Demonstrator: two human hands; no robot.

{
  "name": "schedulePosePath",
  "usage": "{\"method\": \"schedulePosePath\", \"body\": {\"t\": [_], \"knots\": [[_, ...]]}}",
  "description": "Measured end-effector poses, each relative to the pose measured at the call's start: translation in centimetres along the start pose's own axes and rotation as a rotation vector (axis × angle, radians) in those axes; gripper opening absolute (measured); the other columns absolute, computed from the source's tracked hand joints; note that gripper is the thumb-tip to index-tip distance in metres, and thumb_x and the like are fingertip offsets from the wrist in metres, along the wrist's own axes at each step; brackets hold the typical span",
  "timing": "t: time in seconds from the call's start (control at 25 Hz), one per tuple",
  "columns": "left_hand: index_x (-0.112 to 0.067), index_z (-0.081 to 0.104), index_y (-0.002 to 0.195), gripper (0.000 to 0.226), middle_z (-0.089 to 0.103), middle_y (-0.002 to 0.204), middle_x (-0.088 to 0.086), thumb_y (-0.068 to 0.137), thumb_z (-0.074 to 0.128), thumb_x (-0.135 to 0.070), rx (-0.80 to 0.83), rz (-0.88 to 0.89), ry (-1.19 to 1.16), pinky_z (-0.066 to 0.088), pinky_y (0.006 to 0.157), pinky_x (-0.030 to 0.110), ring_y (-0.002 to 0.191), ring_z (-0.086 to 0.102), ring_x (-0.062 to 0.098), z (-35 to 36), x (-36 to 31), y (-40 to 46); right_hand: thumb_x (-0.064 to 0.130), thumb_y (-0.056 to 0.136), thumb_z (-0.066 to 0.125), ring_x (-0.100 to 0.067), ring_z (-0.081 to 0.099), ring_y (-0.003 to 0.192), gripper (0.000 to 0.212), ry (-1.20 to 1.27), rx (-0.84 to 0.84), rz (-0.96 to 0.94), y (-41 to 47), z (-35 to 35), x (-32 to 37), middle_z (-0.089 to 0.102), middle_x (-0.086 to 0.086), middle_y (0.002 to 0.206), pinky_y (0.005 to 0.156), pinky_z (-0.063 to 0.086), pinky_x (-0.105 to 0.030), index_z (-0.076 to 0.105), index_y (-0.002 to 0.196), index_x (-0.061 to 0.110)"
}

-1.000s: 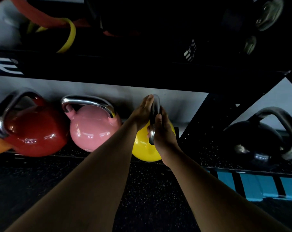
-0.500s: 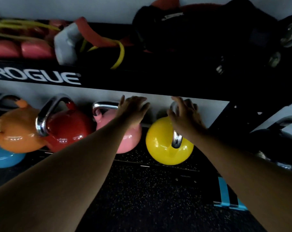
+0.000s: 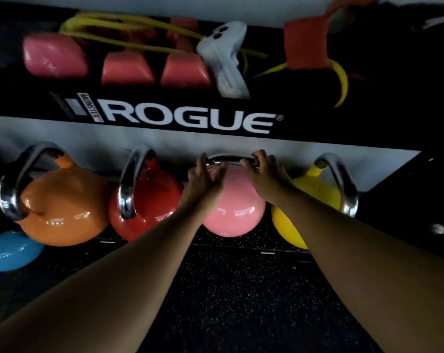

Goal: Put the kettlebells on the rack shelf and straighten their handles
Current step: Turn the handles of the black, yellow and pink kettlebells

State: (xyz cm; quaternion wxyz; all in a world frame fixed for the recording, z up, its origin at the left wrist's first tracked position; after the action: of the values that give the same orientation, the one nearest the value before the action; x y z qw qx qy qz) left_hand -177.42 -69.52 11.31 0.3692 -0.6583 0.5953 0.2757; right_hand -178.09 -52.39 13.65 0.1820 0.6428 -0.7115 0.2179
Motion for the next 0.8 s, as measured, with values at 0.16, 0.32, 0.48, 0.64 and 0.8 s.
{"method": "schedulePosePath", "body": {"t": [0.16,0.32,0.48,0.64,0.8], "knots": [[-0.043,-0.001,0.153,0.066,-0.009,0.165,0.009,0.097,0.031,-0.058,-0.006,-0.078,-0.282,0.034,0.088,0.034,0.149,0.016,0.032,1.5,-0.2,0.5,0.057,0.095,0.044,-0.038,0.048,0.118,0.050,0.082,-0.123,0.080,-0.7,0.2,0.0,0.052,-0.020,0.126,0.083,0.037,-0.038,0.048,0.126,0.017],[-0.028,0.008,0.155,0.062,0.013,0.164,0.011,0.101,0.033,-0.047,0.098,0.005,-0.383,0.023,0.118,0.045,0.149,0.018,0.029,1.4,0.3,3.0,0.062,0.090,0.048,-0.034,0.058,0.103,0.044,0.192,-0.271,0.154,-3.5,0.9,0.4,0.066,-0.012,0.105,0.079,0.044,-0.037,0.054,0.099,0.019],[-0.016,0.032,0.144,0.060,0.042,0.149,0.014,0.098,0.032,-0.054,0.027,-0.033,-0.451,0.035,0.109,0.046,0.135,0.042,0.031,3.5,0.1,2.3,0.064,0.086,0.054,-0.027,0.066,0.094,0.042,0.458,-0.199,0.178,-3.9,0.8,-0.4,0.070,-0.002,0.098,0.077,0.055,-0.043,0.061,0.098,0.024],[-0.019,0.028,0.151,0.057,0.034,0.157,0.004,0.102,0.027,-0.048,0.192,0.008,-0.545,0.020,0.120,0.041,0.141,0.034,0.018,4.2,-1.1,4.8,0.046,0.099,0.040,-0.023,0.064,0.090,0.027,0.675,-0.203,0.178,-4.9,3.1,1.0,0.070,-0.006,0.103,0.078,0.052,-0.039,0.059,0.113,0.035],[-0.026,0.019,0.155,0.060,0.018,0.164,-0.003,0.101,0.025,-0.051,0.175,0.042,-0.449,0.011,0.111,0.025,0.148,0.019,0.014,4.7,-0.7,4.6,0.034,0.104,0.038,-0.013,0.063,0.077,0.022,0.920,-0.183,0.186,-5.0,3.4,0.7,0.070,-0.004,0.098,0.076,0.046,-0.030,0.059,0.112,0.031]]}}
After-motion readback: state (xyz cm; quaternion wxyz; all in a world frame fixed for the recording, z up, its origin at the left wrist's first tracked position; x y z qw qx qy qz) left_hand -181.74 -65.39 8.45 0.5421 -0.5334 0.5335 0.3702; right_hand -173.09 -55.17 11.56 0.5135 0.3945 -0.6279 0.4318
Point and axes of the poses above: each hand's wrist, its own y-axis towards the middle knuckle, its own z-axis out of the palm, x = y × z, the point moved 8 cm from there along y, towards the middle knuckle
